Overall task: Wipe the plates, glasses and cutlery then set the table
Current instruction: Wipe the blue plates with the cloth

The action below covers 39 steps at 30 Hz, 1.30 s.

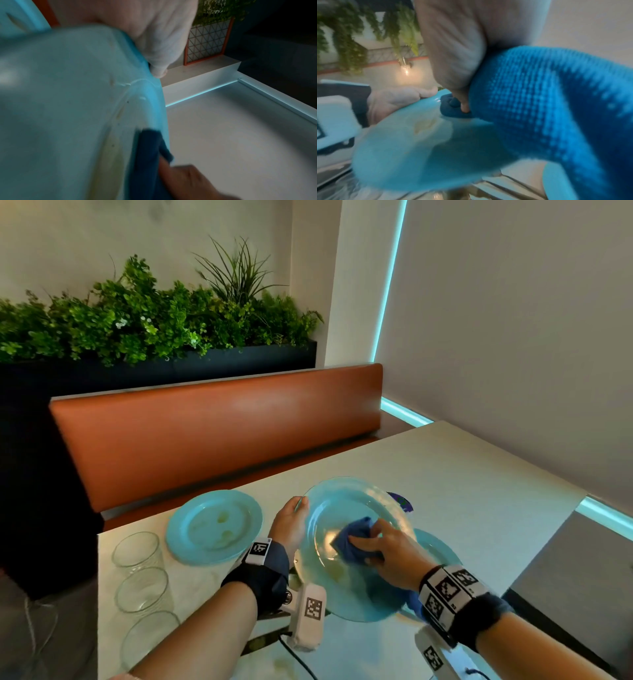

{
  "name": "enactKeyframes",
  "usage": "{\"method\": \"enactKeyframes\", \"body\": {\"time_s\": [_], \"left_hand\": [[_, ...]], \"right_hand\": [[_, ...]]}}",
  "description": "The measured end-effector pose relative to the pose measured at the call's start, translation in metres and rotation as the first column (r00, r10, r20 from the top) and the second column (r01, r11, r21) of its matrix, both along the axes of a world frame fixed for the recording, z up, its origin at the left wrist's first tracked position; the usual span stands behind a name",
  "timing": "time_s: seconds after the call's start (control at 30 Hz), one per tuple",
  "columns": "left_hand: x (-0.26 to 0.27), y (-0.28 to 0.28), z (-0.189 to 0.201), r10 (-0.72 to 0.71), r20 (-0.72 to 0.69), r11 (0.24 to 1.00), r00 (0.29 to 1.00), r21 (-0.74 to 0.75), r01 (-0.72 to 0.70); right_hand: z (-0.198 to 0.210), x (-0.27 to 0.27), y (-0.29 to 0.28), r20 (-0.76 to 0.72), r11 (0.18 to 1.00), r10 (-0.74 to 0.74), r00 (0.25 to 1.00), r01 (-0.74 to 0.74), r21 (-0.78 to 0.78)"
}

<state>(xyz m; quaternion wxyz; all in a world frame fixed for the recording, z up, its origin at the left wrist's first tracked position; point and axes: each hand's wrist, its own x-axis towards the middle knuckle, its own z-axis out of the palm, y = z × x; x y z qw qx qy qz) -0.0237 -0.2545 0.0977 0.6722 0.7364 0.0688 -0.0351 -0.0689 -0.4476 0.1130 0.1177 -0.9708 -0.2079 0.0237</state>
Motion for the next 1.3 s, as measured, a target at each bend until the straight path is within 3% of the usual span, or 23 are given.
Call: {"method": "enactKeyframes", "body": {"time_s": [0.1,0.2,0.3,0.4,0.5,0.57,0.7,0.8,0.87,0.93,1.1,1.3], "left_hand": [[-0.003,0.014,-0.001,0.009,-0.002,1.000,1.000,0.000,-0.009],[-0.009,0.017,0.001,-0.032,-0.003,0.999,0.999,-0.006,0.032],[-0.015,0.007,0.004,-0.100,0.008,0.995,0.995,0.007,0.100],[-0.013,0.000,0.008,-0.141,0.047,0.990,0.989,0.037,0.140],[-0.009,0.008,0.014,-0.117,0.090,0.992,0.989,0.064,0.111],[-0.007,0.018,0.015,-0.073,0.095,0.996,0.993,0.061,0.067],[-0.005,0.032,0.016,-0.065,0.097,0.994,0.993,0.096,0.056],[-0.008,0.026,0.020,-0.117,0.104,0.990,0.988,0.097,0.107],[-0.008,0.019,0.020,-0.140,0.095,0.988,0.986,0.081,0.133],[-0.006,0.016,0.021,-0.151,0.103,0.986,0.983,0.087,0.143],[0.003,0.030,0.016,-0.128,0.071,0.990,0.989,0.066,0.123],[-0.002,0.028,0.015,-0.109,0.079,0.991,0.991,0.093,0.102]], "right_hand": [[-0.002,-0.009,-0.015,-0.087,0.986,-0.049,0.995,0.034,-0.165],[0.004,0.000,-0.027,-0.012,0.953,-0.168,0.986,0.160,-0.258],[0.013,0.011,-0.008,0.064,0.964,-0.221,0.973,0.228,-0.136],[0.009,0.009,0.027,0.074,0.988,-0.154,0.985,0.156,-0.014],[0.003,-0.008,0.041,0.066,0.996,-0.027,0.997,0.032,-0.080],[-0.002,-0.018,0.030,0.002,0.976,0.058,0.998,-0.056,-0.209],[0.001,-0.006,-0.005,-0.015,0.942,-0.164,0.986,0.152,-0.299],[0.016,0.008,0.000,0.086,0.937,-0.227,0.970,0.241,-0.252],[0.020,0.013,0.021,0.118,0.965,-0.215,0.969,0.229,-0.127],[0.016,0.008,0.045,0.127,0.984,-0.168,0.978,0.174,-0.044],[-0.008,-0.003,0.049,0.109,0.996,0.063,0.992,-0.056,-0.065],[0.006,0.028,0.017,0.157,0.974,-0.186,0.970,0.202,-0.098]]}}
